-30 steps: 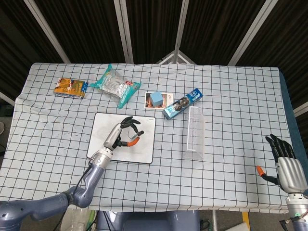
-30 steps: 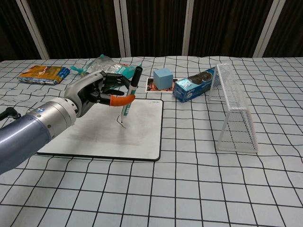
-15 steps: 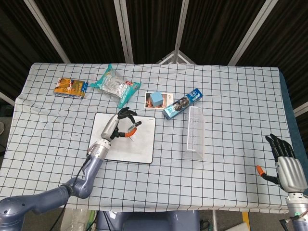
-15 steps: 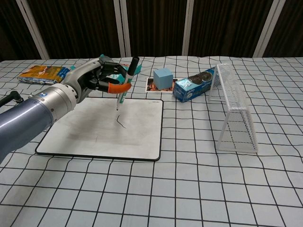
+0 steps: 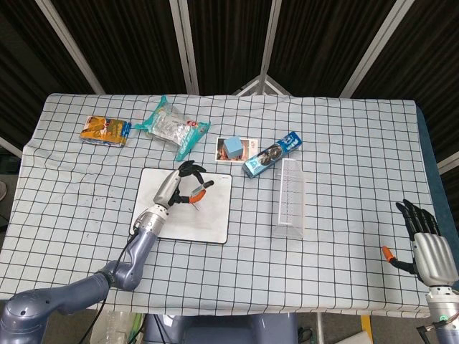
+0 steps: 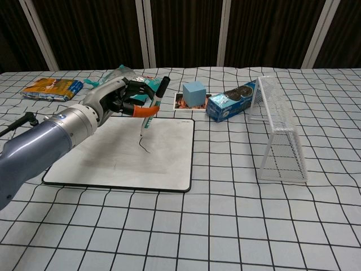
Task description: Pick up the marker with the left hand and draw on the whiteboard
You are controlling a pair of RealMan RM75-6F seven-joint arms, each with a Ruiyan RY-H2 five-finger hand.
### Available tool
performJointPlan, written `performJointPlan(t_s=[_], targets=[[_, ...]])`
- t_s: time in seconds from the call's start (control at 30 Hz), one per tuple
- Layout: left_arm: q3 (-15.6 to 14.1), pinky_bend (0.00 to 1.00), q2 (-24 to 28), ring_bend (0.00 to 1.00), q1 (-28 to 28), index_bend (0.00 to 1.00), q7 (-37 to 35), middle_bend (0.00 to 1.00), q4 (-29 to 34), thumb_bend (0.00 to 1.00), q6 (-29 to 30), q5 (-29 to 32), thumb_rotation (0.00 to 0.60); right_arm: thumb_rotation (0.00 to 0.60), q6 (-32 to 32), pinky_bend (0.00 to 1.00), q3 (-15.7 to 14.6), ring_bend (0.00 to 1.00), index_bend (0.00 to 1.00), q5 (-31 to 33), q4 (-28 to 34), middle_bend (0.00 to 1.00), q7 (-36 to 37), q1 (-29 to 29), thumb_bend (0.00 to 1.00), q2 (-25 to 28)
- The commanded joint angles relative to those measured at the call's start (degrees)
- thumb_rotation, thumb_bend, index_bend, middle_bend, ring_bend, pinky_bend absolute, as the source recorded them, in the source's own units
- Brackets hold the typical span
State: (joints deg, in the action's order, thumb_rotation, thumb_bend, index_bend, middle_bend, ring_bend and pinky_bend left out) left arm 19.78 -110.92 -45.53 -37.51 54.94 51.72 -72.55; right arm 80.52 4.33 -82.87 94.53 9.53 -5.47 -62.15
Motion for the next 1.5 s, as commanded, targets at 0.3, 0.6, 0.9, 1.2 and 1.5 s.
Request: performJointPlan(t_s=[0.3, 0.6, 0.9, 1.2, 1.5], targets=[[-0.2, 0.15, -0.8, 0.08, -0.6, 0.73, -0.6, 0.27, -1.8, 0.5, -0.7, 0.0, 0.6, 0.6, -0.1, 0.0, 0.0, 0.0, 0.0, 0.1, 0.0, 0.0, 0.0, 0.0, 0.3, 0.0], [-0.2, 0.15, -1.7, 0.08, -1.3, 0.73, -1.5, 0.27, -3.3, 0.5, -1.1, -0.2, 0.6, 0.6, -0.2, 0.0, 0.1, 0.0, 0.0, 0.3, 0.1, 0.0, -0.1, 0.0, 0.3, 0.0], [-1.2, 0.15, -1.8, 0.08, -1.0, 0.74, -1.6, 0.28, -5.6, 0.5, -1.3, -0.6, 0.6, 0.6, -0.2, 0.0, 0.2, 0.0, 0.0, 0.6, 0.1, 0.0, 0.1, 0.0, 0.3, 0.0], [-2.7, 0.15, -0.4, 0.08, 0.4, 0.74, -1.5, 0.28, -10.3, 0.5, -1.1, -1.2, 0.6, 0.6, 0.1, 0.0, 0.1, 0.0, 0.0, 0.3, 0.2, 0.0, -0.1, 0.2, 0.3, 0.0], [-1.1, 0.15, 4.1, 0.08, 1.6, 0.74, -5.7, 0.28, -10.3, 0.5, 2.4, -1.8, 0.6, 0.6, 0.7, 0.0, 0.0, 0.0, 0.0, -0.3, 0.1, 0.0, -0.3, 0.3, 0.3, -0.1]])
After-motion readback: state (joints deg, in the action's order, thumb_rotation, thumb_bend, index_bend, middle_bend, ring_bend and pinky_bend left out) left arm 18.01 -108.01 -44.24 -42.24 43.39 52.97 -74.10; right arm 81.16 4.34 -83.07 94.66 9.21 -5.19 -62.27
